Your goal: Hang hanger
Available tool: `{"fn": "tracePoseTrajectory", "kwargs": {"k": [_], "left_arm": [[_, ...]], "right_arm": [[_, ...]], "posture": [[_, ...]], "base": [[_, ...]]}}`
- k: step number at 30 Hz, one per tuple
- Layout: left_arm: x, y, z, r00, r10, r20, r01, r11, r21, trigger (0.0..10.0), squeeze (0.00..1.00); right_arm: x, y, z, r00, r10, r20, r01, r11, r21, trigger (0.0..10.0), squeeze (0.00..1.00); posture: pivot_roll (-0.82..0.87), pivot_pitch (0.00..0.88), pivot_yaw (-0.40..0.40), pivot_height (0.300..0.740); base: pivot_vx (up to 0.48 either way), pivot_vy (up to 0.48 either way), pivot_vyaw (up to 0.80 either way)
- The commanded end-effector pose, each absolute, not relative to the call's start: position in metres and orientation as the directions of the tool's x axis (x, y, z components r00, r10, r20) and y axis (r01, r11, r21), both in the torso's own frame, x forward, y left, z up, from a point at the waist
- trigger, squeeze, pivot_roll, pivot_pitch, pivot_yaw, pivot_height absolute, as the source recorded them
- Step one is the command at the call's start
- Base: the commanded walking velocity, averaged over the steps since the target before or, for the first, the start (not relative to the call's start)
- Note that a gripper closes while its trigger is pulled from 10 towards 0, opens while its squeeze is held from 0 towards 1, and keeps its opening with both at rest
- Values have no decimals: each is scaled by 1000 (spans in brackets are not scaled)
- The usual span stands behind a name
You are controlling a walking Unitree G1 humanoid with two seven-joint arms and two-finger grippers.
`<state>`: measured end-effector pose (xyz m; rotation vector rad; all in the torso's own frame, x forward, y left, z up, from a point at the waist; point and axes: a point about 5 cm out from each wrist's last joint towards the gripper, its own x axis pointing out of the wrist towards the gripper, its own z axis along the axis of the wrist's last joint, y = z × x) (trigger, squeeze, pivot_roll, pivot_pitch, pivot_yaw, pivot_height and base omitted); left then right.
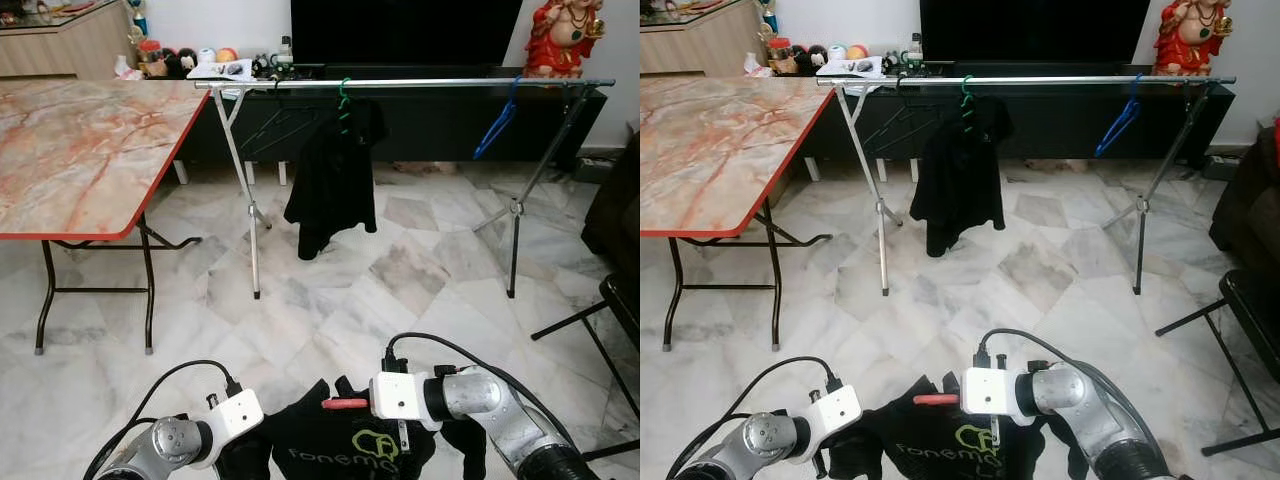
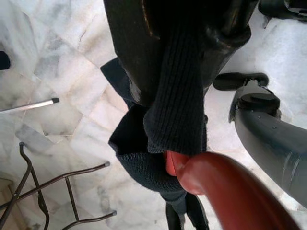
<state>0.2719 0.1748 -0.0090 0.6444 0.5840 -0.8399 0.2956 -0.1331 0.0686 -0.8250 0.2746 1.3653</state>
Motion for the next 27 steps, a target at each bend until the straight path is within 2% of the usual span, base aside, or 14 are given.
{"fn": "tracePoseTrajectory", "kwargs": {"k": [1, 4, 7, 10, 11, 15, 18, 23, 27], "left_arm": [[267, 182, -14, 539, -446, -714, 803, 530, 275, 0, 0], [267, 185, -15, 551, -417, -723, 793, 531, 299, 0, 0], [272, 203, -15, 623, -257, -739, 709, 585, 394, 0, 0], [273, 206, -15, 634, -224, -740, 689, 597, 410, 0, 0], [274, 218, -14, 664, -124, -738, 615, 652, 444, 0, 0], [279, 230, -10, 712, -19, -702, 495, 723, 482, 0, 0], [284, 234, -4, 748, 11, -663, 430, 753, 497, 0, 0], [287, 234, -1, 767, 23, -641, 403, 760, 510, 0, 0], [288, 236, 0, 775, 62, -629, 359, 776, 519, 0, 0]], "right_arm": [[301, -136, 71, 281, 719, -635, -912, -6, -410, 10000, 0], [304, -139, 70, 305, 699, -647, -906, 4, -423, 10000, 0], [316, -154, 69, 430, 589, -684, -870, 68, -488, 10000, 0], [318, -158, 68, 455, 564, -689, -860, 79, -504, 10000, 0], [326, -163, 71, 546, 519, -657, -820, 170, -547, 10000, 0], [334, -172, 73, 637, 442, -631, -765, 267, -586, 10000, 0], [334, -179, 68, 656, 383, -650, -754, 293, -588, 10000, 0], [333, -187, 59, 686, 303, -661, -727, 325, -605, 10000, 0], [334, -194, 56, 735, 232, -637, -667, 419, -617, 10000, 0]], "posture": [[43, 77, 29, 740], [43, 77, 29, 740], [42, 75, 31, 740], [42, 75, 31, 740], [42, 75, 31, 740], [39, 71, 37, 740], [39, 71, 37, 740], [41, 68, 37, 740], [38, 73, 38, 740]], "base": [[0, 0, 0], [0, 0, 0], [0, 0, 0], [0, 0, 0], [0, 0, 0], [0, 0, 0], [0, 0, 0], [0, 0, 0], [0, 0, 0]]}}
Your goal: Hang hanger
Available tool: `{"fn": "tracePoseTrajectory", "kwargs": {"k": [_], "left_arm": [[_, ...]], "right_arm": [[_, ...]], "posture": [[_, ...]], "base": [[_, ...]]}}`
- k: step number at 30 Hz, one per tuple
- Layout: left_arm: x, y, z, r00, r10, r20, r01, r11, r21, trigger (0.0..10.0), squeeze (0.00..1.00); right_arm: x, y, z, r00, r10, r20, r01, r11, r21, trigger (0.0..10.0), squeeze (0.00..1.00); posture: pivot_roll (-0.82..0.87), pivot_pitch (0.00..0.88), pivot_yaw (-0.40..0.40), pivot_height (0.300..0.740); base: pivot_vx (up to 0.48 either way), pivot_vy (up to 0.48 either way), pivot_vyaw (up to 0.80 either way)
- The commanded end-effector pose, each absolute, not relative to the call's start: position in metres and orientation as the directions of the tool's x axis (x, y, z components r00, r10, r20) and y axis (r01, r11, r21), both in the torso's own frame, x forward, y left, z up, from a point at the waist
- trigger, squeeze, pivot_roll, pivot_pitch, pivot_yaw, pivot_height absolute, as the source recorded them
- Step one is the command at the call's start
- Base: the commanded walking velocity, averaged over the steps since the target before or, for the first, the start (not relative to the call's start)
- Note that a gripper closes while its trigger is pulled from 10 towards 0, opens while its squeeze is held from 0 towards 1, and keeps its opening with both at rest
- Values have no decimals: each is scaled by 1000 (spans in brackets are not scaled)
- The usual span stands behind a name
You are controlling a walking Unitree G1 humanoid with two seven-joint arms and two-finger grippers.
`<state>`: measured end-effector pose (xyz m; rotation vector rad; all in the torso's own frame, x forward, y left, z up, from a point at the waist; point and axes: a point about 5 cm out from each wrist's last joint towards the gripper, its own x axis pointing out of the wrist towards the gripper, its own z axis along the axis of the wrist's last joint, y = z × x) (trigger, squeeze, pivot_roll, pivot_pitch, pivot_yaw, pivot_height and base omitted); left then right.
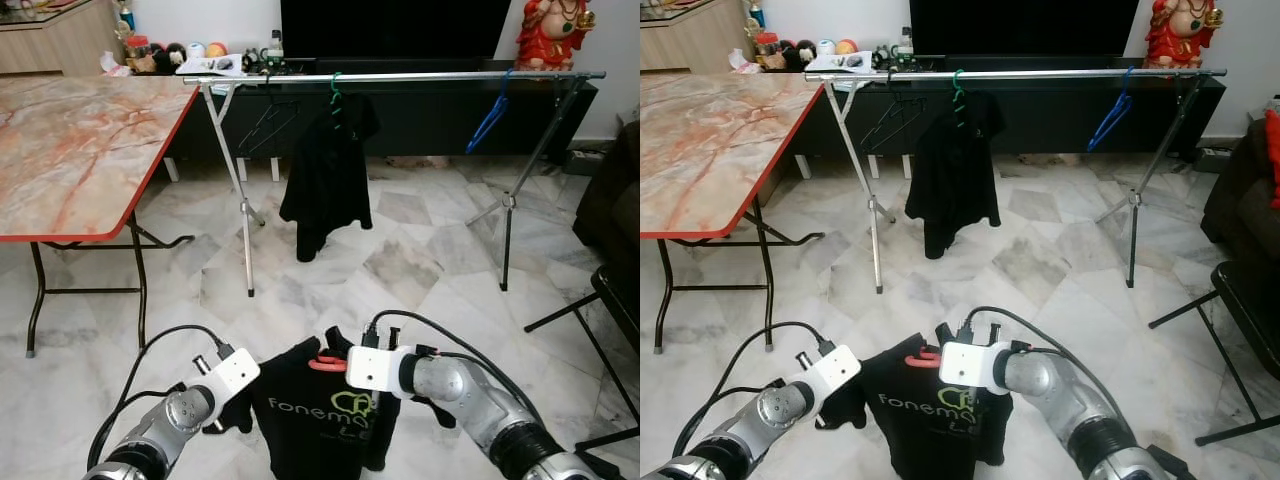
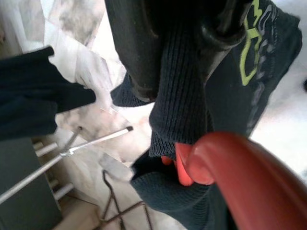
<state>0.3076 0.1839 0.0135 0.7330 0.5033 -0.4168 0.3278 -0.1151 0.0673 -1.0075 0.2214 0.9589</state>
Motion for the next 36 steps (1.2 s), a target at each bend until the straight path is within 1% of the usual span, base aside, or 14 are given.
{"fn": "tracePoseTrajectory", "kwargs": {"k": [1, 2, 5, 6, 8, 10, 13, 19, 23, 25, 26, 27, 32, 36], "left_arm": [[290, 237, 2, 785, 81, -615, 319, 798, 512, 0, 0], [290, 237, 2, 785, 81, -615, 319, 798, 512, 0, 0], [295, 237, 8, 815, 99, -570, 230, 849, 476, 0, 0], [295, 237, 8, 815, 99, -570, 230, 849, 476, 0, 0], [299, 238, 13, 834, 120, -538, 175, 869, 464, 0, 0], [302, 238, 15, 843, 127, -523, 150, 877, 456, 0, 0], [303, 237, 17, 850, 124, -512, 139, 885, 445, 0, 0], [307, 232, 22, 871, 63, -487, 164, 898, 409, 0, 0], [308, 219, 22, 872, -59, -485, 267, 889, 373, 0, 0], [308, 215, 22, 871, -92, -484, 296, 883, 365, 510, 0], [307, 210, 21, 868, -130, -479, 329, 874, 358, 3725, 0], [307, 205, 21, 866, -170, -470, 363, 861, 357, 10000, 0], [304, 192, 21, 851, -264, -455, 464, 784, 412, 10000, 0], [305, 190, 24, 862, -289, -416, 454, 805, 382, 10000, 0]], "right_arm": [[335, -196, 55, 760, 204, -617, -626, 486, -610, 10000, 0], [335, -196, 55, 760, 204, -617, -626, 486, -610, 10000, 0], [332, -196, 49, 789, 173, -590, -539, 657, -528, 10000, 0], [332, -196, 49, 789, 173, -590, -539, 657, -528, 10000, 0], [327, -191, 40, 806, 140, -575, -414, 828, -379, 10000, 0], [323, -185, 33, 804, 146, -577, -351, 899, -261, 10000, 0], [318, -178, 27, 795, 162, -584, -337, 919, -204, 10000, 0], [301, -167, 12, 740, 234, -631, -461, 859, -221, 10000, 0], [304, -172, 18, 737, 243, -630, -475, 850, -227, 10000, 0], [304, -172, 20, 735, 251, -630, -486, 843, -231, 10000, 0], [304, -171, 21, 727, 272, -631, -511, 828, -232, 10000, 0], [303, -169, 22, 711, 305, -633, -557, 794, -243, 10000, 0], [304, -177, 25, 729, 250, -637, -581, 718, -383, 10000, 0], [312, -181, 35, 802, 178, -571, -483, 756, -442, 10000, 0]], "posture": [[38, 73, 38, 740], [38, 73, 38, 740], [34, 75, 35, 740], [34, 75, 35, 740], [32, 81, 34, 740], [33, 83, 34, 740], [34, 84, 34, 740], [31, 90, 35, 740], [28, 97, 37, 740], [28, 97, 37, 740], [27, 98, 37, 740], [25, 101, 40, 740], [25, 110, 31, 740], [26, 120, 24, 740]], "base": [[0, 0, 0], [0, 0, 0], [0, 0, 0], [0, 0, 0], [0, 0, 0], [0, 0, 0], [0, 0, 0], [0, 0, 0], [0, 0, 0], [0, 0, 0], [0, 0, 0], [0, 0, 0], [0, 0, 0], [0, 0, 0]]}}
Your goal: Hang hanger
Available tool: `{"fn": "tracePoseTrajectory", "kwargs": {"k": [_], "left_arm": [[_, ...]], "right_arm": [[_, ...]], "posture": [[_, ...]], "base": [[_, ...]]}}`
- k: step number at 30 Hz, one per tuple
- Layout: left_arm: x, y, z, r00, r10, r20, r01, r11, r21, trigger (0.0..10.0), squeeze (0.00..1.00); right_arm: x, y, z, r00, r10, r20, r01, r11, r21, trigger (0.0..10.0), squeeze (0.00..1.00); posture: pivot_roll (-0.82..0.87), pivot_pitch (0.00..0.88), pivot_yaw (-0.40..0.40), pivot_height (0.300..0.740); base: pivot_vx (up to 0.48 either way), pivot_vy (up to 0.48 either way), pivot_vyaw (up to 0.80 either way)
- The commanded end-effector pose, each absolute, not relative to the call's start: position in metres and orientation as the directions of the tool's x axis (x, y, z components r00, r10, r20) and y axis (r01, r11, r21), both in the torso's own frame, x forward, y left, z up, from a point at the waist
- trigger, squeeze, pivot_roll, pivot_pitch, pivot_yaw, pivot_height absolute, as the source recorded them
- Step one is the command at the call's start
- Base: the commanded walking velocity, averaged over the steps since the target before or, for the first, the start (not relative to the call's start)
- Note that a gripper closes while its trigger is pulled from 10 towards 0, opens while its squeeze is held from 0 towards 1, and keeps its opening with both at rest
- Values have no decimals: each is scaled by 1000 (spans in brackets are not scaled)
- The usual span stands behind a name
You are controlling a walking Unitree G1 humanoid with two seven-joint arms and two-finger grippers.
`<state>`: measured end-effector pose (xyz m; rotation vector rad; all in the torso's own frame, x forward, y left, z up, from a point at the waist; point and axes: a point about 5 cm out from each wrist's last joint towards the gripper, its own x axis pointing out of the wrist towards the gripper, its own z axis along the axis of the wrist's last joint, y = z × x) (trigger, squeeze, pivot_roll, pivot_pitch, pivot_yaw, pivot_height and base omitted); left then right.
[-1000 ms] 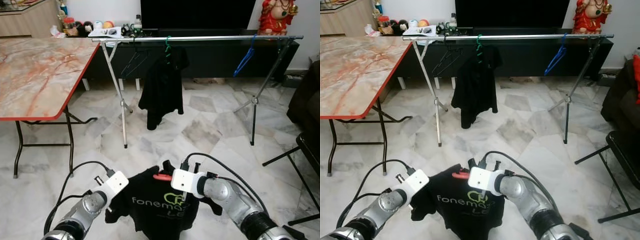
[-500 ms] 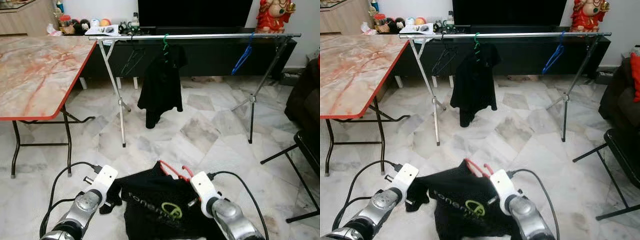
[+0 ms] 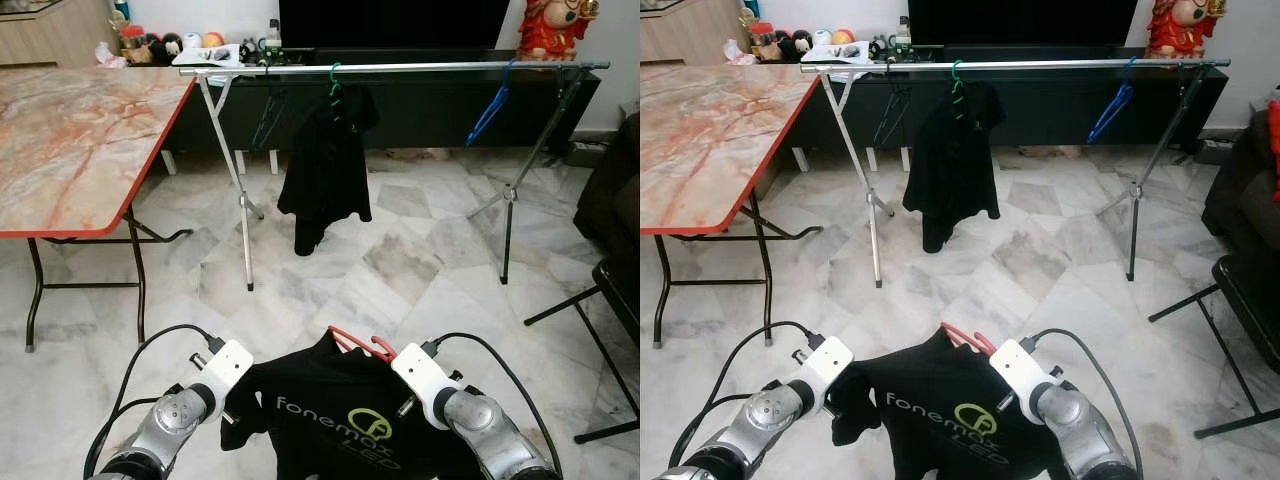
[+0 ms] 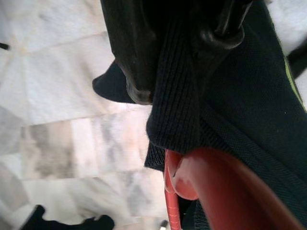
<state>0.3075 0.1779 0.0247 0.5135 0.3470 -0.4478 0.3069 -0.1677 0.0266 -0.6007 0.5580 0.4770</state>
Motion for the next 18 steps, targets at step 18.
{"fn": "tracePoseTrajectory", "kwargs": {"k": [18], "left_arm": [[311, 183, 43, 876, -387, -288, 473, 807, 354, 10000, 0]], "right_arm": [[315, -159, 50, 906, 111, -409, -319, 815, -484, 10000, 0]], "posture": [[30, 138, 44, 740]], "base": [[0, 0, 0]]}}
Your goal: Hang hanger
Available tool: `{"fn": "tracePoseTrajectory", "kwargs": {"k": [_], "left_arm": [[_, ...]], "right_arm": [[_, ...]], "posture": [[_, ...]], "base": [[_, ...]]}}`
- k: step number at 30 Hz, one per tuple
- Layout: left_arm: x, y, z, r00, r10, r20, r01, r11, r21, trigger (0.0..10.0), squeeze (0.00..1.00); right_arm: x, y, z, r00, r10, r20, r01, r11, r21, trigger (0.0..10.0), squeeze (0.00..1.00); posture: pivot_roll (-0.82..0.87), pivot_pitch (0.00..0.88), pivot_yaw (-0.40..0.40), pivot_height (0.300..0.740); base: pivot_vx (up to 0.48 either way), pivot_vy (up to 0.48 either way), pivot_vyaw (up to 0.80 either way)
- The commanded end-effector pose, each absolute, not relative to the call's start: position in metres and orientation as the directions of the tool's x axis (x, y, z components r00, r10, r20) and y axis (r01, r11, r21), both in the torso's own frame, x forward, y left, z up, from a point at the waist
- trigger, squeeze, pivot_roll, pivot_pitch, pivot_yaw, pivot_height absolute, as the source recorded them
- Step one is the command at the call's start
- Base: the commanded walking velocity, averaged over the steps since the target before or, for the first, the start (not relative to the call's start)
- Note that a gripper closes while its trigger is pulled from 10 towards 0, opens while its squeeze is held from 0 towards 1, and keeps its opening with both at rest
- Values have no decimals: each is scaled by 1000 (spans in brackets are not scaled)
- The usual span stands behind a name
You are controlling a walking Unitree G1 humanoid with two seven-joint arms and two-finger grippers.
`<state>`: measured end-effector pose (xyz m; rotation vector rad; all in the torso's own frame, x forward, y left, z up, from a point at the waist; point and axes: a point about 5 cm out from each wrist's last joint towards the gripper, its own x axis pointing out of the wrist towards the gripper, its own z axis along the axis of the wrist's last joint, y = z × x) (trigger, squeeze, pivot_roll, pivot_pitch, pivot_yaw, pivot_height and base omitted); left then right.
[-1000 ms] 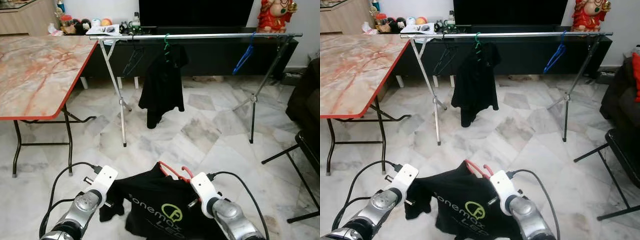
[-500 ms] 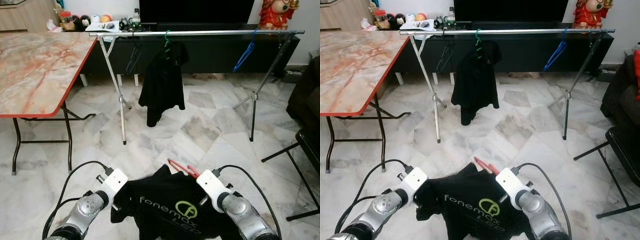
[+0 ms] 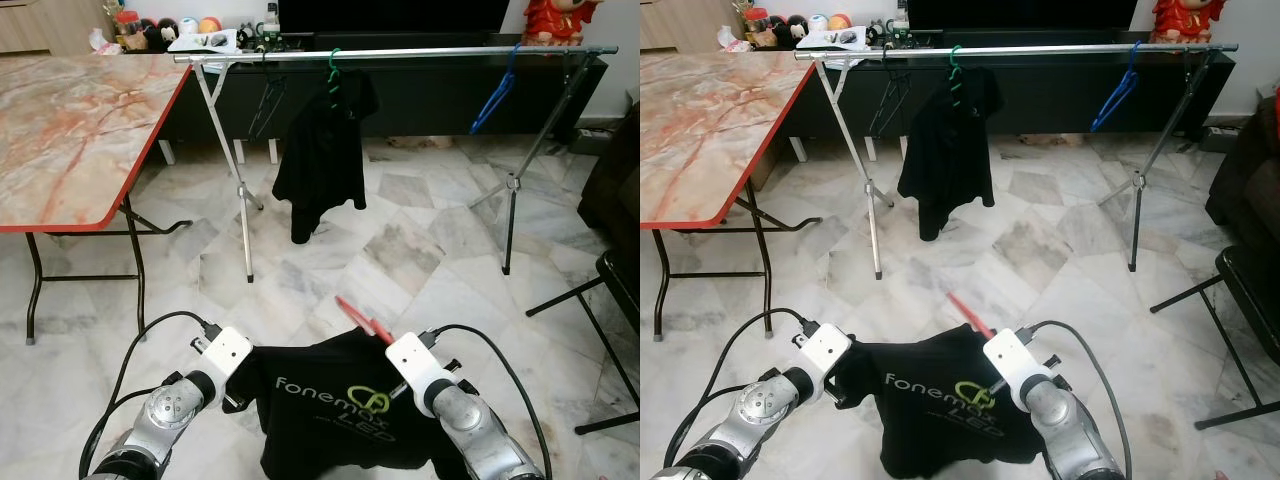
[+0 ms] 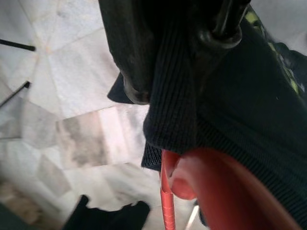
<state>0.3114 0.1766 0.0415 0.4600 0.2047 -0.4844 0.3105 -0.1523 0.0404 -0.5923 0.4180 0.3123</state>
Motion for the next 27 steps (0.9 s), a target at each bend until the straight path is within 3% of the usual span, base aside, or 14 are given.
{"fn": "tracePoseTrajectory", "kwargs": {"k": [1, 10, 15, 21, 23, 24, 27], "left_arm": [[310, 182, 42, 870, -399, -291, 485, 803, 347, 10000, 0], [306, 177, 38, 835, -448, -319, 538, 787, 303, 10000, 0], [304, 173, 35, 806, -485, -340, 577, 772, 267, 10000, 0], [304, 169, 35, 795, -501, -342, 591, 766, 254, 10000, 0], [303, 167, 33, 790, -507, -345, 598, 763, 247, 10000, 239], [303, 167, 33, 789, -508, -345, 599, 763, 245, 10000, 278], [302, 167, 33, 788, -510, -345, 599, 764, 241, 10000, 263]], "right_arm": [[315, -157, 50, 913, 105, -394, -302, 822, -482, 10000, 0], [316, -143, 61, 970, 68, -235, -166, 889, -426, 10000, 0], [310, -129, 54, 954, 159, -254, -240, 913, -329, 10000, 0], [307, -127, 48, 941, 188, -282, -276, 907, -318, 10000, 0], [306, -128, 44, 932, 197, -304, -293, 903, -314, 10000, 0], [306, -128, 44, 933, 196, -302, -291, 903, -314, 10000, 0], [307, -130, 45, 936, 194, -294, -286, 907, -310, 10000, 0]], "posture": [[32, 138, 44, 740], [40, 138, 48, 740], [38, 133, 51, 740], [37, 131, 51, 740], [38, 128, 50, 740], [39, 128, 50, 740], [42, 124, 47, 740]], "base": [[0, 0, 0], [0, 0, 0], [0, 0, 0], [0, 0, 0], [0, 0, 0], [0, 0, 0], [0, 0, 0]]}}
